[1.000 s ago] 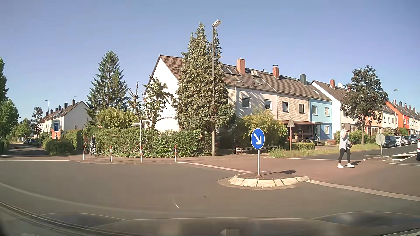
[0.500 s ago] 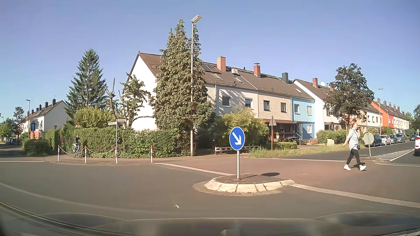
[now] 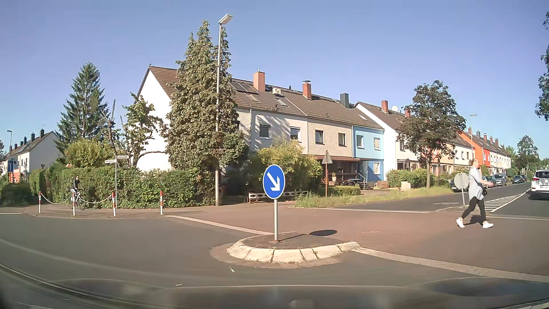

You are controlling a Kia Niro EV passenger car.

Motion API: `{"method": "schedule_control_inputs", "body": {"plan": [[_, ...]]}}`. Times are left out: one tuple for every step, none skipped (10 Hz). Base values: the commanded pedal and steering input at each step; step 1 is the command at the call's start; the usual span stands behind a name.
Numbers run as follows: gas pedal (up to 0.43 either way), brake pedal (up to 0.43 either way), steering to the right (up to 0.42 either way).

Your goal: Follow the waypoints while adhering to traffic rules and regulations

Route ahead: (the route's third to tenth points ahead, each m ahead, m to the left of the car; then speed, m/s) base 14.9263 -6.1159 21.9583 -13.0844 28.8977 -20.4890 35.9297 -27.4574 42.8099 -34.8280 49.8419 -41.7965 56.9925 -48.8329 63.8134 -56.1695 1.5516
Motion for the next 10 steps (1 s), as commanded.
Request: {"method": "schedule_control_inputs", "body": {"plan": [[0.0,0.0,0.464],[0.0,0.0,0.464],[0.0,0.0,0.464],[0.0,0.0,0.464],[0.0,0.0,0.464],[0.0,0.0,0.464],[0.0,0.0,0.464],[0.0,0.0,0.464],[0.0,0.0,0.46],[0.0,0.0,0.452]]}}
